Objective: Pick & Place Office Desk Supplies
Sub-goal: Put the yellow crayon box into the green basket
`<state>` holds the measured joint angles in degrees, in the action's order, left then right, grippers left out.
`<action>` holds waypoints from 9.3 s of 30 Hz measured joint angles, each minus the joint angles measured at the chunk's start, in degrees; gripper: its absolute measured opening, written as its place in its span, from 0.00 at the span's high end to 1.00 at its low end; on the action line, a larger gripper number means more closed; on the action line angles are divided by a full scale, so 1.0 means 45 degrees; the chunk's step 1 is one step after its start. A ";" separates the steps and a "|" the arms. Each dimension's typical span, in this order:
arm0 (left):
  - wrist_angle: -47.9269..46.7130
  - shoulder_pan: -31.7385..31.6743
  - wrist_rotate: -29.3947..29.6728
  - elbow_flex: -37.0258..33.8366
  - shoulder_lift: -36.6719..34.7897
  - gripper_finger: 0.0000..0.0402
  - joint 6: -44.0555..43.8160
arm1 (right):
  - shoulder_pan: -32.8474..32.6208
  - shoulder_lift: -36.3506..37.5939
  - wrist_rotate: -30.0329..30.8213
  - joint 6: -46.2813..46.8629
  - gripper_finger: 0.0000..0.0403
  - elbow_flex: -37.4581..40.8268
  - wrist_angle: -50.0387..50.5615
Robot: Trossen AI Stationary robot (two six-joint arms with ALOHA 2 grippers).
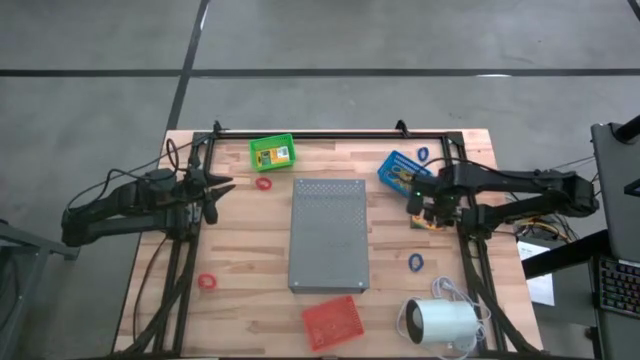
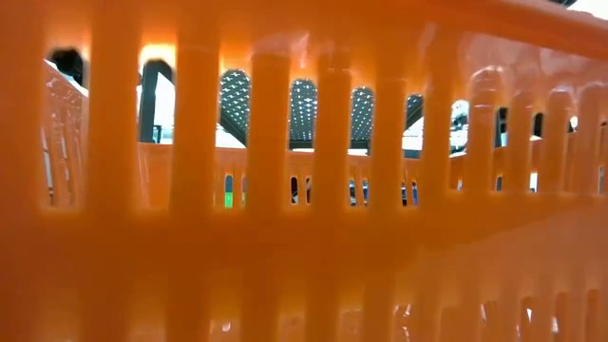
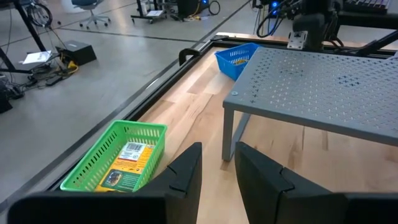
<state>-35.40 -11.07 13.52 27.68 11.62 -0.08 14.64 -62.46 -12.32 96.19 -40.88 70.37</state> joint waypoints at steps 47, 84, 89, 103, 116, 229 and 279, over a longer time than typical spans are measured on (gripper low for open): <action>0.0000 -0.0005 0.0000 0.0000 0.0000 0.76 -0.0029 | 0.2465 -0.1285 0.1681 -0.8757 0.69 -0.0458 0.1557; 0.0000 -0.0005 0.0000 0.0000 0.0000 0.75 0.0005 | 0.2918 -0.5458 0.1720 -1.0739 0.75 0.0086 -0.1931; -0.0002 -0.0005 -0.0002 0.0000 -0.0002 0.75 0.0000 | 0.2918 -0.5424 0.1595 -1.0414 0.75 -0.0063 -0.2690; -0.0002 -0.0005 0.0000 0.0000 0.0000 0.75 -0.0014 | 0.2713 -0.5495 0.0256 -0.9662 0.76 -0.0599 -0.6281; 0.0000 -0.0005 -0.0002 0.0000 -0.0005 0.75 -0.0034 | 0.1037 -0.6132 -0.0713 -0.7764 0.76 -0.0633 -0.7111; -0.0004 -0.0005 0.0000 0.0000 -0.0005 0.75 0.0005 | -0.9011 -0.5858 1.1640 -1.0986 0.54 0.0887 -0.5509; -0.0005 -0.0003 0.0000 0.0000 -0.0001 0.76 -0.0029 | -0.9026 -0.6308 1.0190 -1.1042 0.55 0.0873 -0.5911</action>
<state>-35.42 -11.09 13.52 27.68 11.61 -0.21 -25.98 -90.85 33.54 46.50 -36.95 43.77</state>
